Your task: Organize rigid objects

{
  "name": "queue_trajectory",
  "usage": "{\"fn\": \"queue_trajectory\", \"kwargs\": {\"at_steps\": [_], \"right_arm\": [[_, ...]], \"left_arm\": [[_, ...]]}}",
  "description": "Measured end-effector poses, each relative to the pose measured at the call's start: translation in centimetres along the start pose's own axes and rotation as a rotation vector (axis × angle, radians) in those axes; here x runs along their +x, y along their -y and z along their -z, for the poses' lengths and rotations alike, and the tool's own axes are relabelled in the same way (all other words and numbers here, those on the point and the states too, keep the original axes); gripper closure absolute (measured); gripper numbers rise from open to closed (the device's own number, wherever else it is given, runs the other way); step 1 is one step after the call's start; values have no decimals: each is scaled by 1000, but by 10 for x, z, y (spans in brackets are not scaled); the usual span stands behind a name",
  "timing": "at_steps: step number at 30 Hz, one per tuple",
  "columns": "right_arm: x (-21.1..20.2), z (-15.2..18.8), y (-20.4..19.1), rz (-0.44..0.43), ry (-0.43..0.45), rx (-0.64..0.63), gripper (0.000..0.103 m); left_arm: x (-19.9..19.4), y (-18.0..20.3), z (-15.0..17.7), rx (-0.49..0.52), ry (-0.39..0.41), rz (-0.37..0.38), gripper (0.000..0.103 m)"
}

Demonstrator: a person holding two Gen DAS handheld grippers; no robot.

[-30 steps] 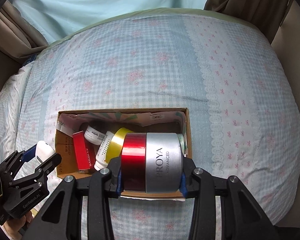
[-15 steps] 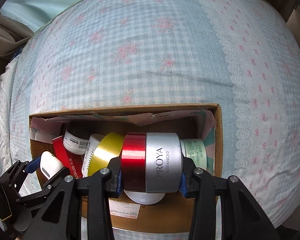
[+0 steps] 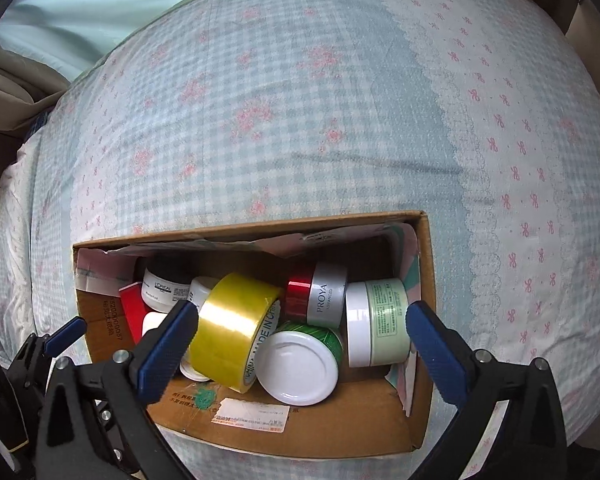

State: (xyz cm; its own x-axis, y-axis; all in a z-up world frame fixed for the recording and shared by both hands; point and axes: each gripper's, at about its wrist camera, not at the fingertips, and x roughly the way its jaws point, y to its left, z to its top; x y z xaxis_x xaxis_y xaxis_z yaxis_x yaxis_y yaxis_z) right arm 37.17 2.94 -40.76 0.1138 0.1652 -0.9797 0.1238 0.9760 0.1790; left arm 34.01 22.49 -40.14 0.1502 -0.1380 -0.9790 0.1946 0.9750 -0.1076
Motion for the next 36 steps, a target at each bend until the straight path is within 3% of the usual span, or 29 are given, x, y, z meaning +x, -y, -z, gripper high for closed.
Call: {"fn": "queue_trajectory", "kwargs": {"at_steps": [11,19,22,25,32,36], "right_arm": [[-60,35,-7,-29,96,-9,0],[-133,77,-7,-37,185,-52,0],[-171,92,-2,-14,239,-73,0],[-219,108,2,17,318,-100,0],[-343,149,12,39,554,-152,0],[-394,176,22,54,673,-170,0]], "left_arm": [[-62,4,25,-16,105,-24,0],[-139,16,46,-49,205,-48,0],[-180,30,52,-44,281,-46,0],[-227,49,58,-25,375,-91,0],[-357,98,100,12,680,-102,0],[-404,122,121,20,802,-134,0]]}}
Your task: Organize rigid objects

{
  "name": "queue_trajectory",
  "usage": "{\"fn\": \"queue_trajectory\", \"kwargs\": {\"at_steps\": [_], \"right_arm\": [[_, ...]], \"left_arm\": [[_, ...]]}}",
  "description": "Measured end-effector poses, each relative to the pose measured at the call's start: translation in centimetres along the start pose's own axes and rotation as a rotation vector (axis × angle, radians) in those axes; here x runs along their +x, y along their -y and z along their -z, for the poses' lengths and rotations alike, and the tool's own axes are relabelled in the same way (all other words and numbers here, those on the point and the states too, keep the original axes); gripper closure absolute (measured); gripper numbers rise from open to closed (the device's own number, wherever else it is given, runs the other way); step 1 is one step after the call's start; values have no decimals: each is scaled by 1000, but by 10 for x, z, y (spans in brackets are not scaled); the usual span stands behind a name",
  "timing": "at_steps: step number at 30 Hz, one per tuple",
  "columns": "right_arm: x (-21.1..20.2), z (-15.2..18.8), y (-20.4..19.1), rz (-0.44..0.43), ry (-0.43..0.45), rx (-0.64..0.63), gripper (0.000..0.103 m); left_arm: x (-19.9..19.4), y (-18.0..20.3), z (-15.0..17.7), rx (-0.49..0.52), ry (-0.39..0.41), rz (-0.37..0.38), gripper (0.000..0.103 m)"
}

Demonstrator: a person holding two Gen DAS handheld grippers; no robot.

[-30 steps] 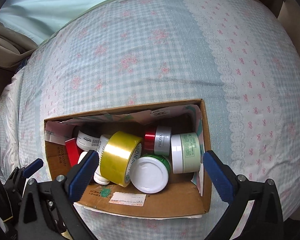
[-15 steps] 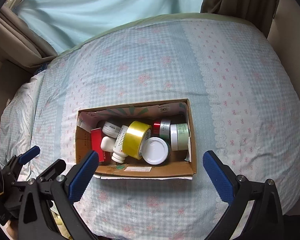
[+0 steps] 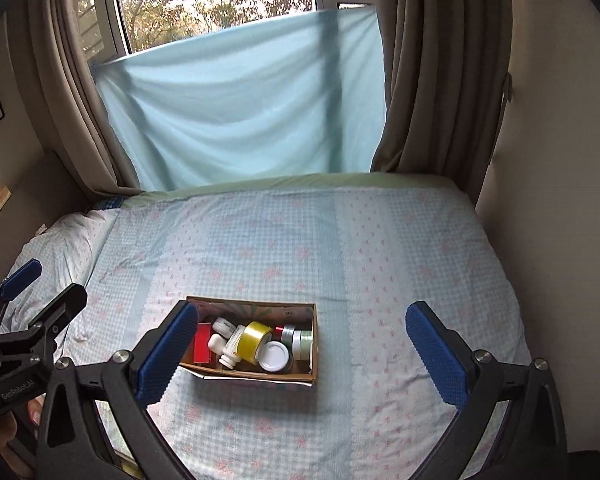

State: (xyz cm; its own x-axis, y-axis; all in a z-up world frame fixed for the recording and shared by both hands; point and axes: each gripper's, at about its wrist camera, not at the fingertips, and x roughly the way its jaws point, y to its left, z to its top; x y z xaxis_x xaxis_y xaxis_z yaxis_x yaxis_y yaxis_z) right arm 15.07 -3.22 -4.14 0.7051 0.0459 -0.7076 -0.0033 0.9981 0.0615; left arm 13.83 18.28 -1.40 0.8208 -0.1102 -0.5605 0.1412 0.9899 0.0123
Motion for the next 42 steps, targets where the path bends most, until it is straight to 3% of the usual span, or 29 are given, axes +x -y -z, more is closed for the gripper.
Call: {"fn": "queue_trajectory", "kwargs": {"at_steps": [5,15,42], "right_arm": [[-40,5,16,31,90,-2,0],[-64,23,37,46,160,-26,0],[-76,28,55,52,182,-9,0]], "left_arm": [[-33,13,-6,-21,69,-12,0],[-57,41,9,-43,75,-31,0],[-66,59,13,-47,76,-17,0]]}}
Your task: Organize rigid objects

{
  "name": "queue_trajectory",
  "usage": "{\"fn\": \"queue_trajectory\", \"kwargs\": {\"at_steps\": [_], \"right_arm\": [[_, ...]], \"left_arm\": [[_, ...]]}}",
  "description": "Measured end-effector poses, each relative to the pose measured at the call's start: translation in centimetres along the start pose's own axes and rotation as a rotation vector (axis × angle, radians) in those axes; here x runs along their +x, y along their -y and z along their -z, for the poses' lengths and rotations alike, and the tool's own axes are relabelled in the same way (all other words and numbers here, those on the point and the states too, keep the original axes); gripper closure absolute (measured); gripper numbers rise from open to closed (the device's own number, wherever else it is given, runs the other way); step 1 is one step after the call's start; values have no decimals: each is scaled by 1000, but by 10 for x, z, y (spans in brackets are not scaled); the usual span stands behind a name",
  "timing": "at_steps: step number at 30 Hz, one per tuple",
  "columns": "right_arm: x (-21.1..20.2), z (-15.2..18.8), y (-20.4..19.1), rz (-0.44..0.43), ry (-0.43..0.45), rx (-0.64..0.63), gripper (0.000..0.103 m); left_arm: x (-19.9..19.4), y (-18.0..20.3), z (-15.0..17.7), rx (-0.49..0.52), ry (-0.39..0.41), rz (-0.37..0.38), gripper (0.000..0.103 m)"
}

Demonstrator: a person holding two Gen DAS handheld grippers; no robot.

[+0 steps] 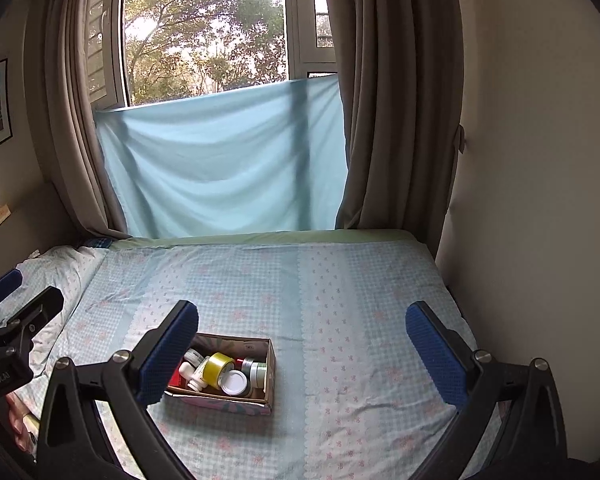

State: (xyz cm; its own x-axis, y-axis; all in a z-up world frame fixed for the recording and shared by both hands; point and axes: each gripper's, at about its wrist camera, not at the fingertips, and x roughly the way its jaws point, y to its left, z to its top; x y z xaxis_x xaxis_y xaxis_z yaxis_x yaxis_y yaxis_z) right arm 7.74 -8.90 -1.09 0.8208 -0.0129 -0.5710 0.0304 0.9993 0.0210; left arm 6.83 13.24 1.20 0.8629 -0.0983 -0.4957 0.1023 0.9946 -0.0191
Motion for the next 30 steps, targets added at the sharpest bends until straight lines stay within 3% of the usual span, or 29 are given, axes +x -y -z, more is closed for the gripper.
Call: {"fn": "queue_trajectory", "kwargs": {"at_steps": [30], "right_arm": [[0,-1,0,14,6,-7,0]], "left_arm": [[-5,-5,4,-9,19,-25,0]]}}
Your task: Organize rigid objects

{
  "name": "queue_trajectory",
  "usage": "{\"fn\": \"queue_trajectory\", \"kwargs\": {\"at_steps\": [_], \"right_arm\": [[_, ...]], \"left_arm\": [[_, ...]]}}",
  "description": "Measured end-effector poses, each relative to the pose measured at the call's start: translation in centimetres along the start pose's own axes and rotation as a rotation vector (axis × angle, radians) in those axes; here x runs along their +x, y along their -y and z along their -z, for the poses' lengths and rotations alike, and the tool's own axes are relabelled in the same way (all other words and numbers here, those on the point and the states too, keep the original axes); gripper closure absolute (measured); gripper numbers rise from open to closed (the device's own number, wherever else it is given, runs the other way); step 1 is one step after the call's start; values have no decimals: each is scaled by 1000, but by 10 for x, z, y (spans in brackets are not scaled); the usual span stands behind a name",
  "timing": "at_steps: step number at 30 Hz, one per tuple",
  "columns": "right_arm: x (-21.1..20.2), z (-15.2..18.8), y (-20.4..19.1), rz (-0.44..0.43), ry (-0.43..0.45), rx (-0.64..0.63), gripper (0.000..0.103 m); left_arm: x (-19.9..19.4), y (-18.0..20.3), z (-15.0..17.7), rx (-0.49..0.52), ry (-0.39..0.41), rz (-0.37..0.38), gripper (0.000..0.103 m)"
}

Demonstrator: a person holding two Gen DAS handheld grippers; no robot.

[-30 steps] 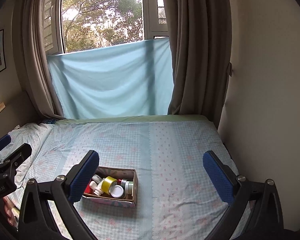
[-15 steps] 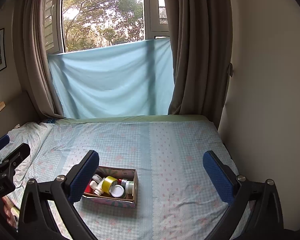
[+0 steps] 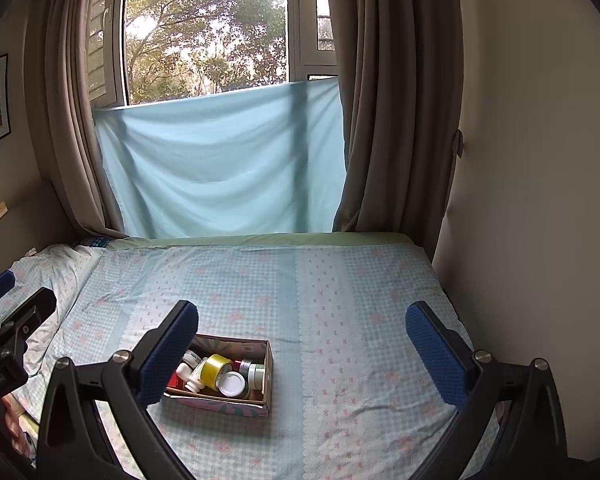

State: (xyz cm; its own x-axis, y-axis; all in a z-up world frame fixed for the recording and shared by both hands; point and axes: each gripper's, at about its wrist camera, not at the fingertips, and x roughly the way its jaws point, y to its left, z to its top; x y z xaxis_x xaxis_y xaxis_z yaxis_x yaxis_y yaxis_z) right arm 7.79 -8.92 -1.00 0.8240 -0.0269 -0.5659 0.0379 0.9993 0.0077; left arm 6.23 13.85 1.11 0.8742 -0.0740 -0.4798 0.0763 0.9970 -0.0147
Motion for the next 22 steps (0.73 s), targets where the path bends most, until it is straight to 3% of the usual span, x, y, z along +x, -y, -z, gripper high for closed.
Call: {"fn": "queue_trajectory", "kwargs": {"at_steps": [9,14,22], "right_arm": [[0,-3,-1,3,-3,-5,0],[1,-4,-1,6,-1,-5,0],[-1,-1,-3,6,-4,-6,0]], "left_arm": [[-5,-3,1,-7,40,-12,0],[-5,-1,2,1,49,-81,0],[-3,-9,4,-20,48,-38,0]]}}
